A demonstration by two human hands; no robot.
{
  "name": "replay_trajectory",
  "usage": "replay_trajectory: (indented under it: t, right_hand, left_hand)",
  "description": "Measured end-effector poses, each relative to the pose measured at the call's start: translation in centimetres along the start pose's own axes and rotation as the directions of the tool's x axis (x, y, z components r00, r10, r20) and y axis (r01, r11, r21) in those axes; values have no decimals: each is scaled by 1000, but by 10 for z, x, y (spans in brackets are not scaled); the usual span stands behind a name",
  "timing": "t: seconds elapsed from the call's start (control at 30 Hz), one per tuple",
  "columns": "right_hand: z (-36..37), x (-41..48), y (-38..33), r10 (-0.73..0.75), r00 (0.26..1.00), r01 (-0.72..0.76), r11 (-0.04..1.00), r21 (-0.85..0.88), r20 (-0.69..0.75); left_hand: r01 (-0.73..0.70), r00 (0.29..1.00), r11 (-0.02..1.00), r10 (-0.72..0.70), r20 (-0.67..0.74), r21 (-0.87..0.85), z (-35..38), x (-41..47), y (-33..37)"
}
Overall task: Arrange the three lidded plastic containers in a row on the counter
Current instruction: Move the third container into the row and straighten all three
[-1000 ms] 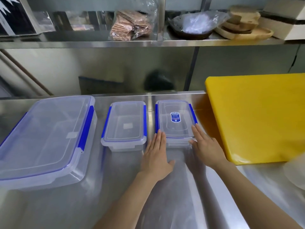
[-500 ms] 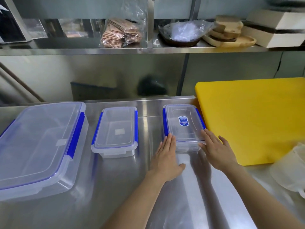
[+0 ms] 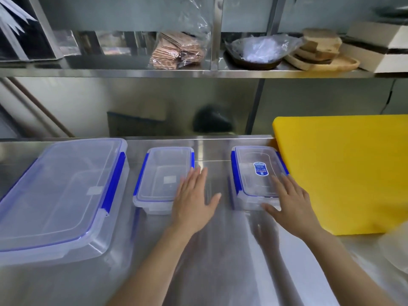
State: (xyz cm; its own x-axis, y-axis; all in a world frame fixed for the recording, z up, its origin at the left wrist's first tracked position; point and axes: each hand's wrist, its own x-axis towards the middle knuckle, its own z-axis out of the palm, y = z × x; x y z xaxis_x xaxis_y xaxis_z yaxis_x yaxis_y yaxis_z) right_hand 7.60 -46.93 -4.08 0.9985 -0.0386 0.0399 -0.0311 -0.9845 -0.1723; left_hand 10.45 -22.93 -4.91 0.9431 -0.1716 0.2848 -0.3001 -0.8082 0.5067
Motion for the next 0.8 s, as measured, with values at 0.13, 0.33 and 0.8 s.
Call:
replay_trajectory:
  t: [0.13,0.33,0.8]
  right_hand:
    - [11,11,-71,-165,986,158,954,255,8]
    - [45,32,-153,-311,943,239,884,402,122]
    - [48,41,-162,-396,898,358,911,205,191]
  left_hand:
    - [280,957,960,-278,-77,18,-29,-7,-56]
    - [313,943,917,-330,32,247,-27,-12,-92]
    - [357,933,898,-358,-43,257,-37,-27,-72]
